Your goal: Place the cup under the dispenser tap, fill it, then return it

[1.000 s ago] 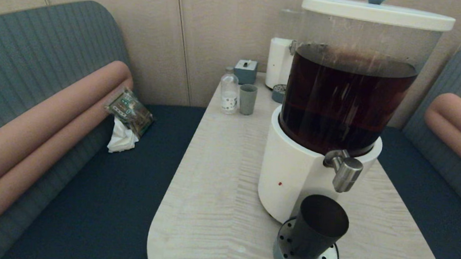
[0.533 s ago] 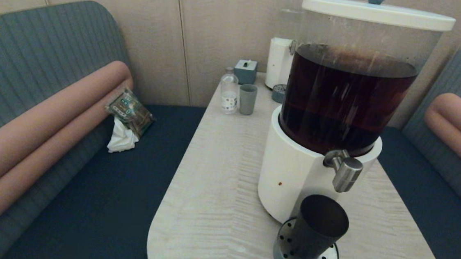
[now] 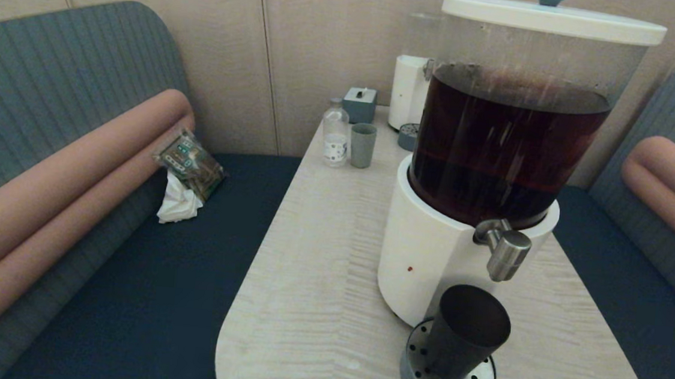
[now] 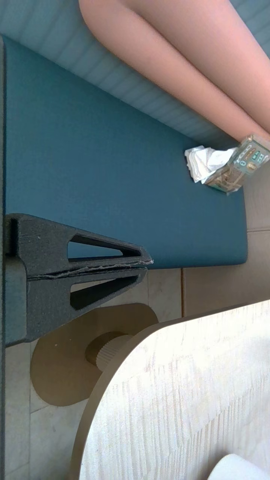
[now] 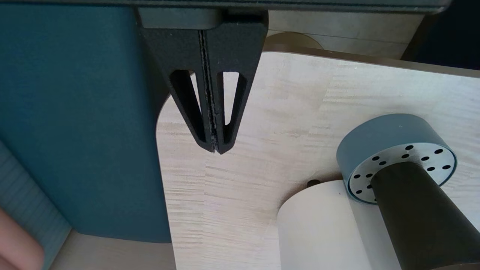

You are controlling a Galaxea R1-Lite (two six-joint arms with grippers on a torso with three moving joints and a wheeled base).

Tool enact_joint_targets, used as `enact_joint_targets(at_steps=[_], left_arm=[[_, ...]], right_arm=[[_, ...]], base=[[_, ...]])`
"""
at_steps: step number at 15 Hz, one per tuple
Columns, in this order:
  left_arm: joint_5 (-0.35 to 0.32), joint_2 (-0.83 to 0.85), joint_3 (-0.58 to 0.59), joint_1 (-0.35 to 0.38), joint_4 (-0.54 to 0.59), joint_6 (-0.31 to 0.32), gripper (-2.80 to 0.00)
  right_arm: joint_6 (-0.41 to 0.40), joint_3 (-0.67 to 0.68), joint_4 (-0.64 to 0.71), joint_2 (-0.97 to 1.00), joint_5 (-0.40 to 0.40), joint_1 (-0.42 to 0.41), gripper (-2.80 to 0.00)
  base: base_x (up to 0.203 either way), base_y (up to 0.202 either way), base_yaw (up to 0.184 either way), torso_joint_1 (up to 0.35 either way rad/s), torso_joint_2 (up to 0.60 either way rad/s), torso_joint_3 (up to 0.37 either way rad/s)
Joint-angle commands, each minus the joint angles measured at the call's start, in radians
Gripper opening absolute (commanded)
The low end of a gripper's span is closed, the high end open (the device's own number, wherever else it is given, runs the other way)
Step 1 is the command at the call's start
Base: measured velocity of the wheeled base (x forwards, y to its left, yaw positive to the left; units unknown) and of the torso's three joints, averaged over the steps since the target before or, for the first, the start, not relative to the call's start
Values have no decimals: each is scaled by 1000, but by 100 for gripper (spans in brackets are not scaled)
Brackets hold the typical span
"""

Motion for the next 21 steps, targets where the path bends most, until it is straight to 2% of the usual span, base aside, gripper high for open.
enact_joint_targets(at_steps=[1,16,18,21], left_arm=[[0,2,0,0,-1,2,-280],[0,2,0,0,-1,0,-280],[0,2,0,0,-1,0,-280],[0,2,0,0,-1,0,-280]], right_arm=[[0,6,0,-3,0,0,-280],[-3,5,-2,-3,-6,0,-280],[-13,-72,7,-3,-22,0,-280],[-17,-382,140,19,-33,0,-280]], base=[[0,0,0,0,0,0],[0,0,0,0,0,0],[0,0,0,0,0,0],[0,0,0,0,0,0]])
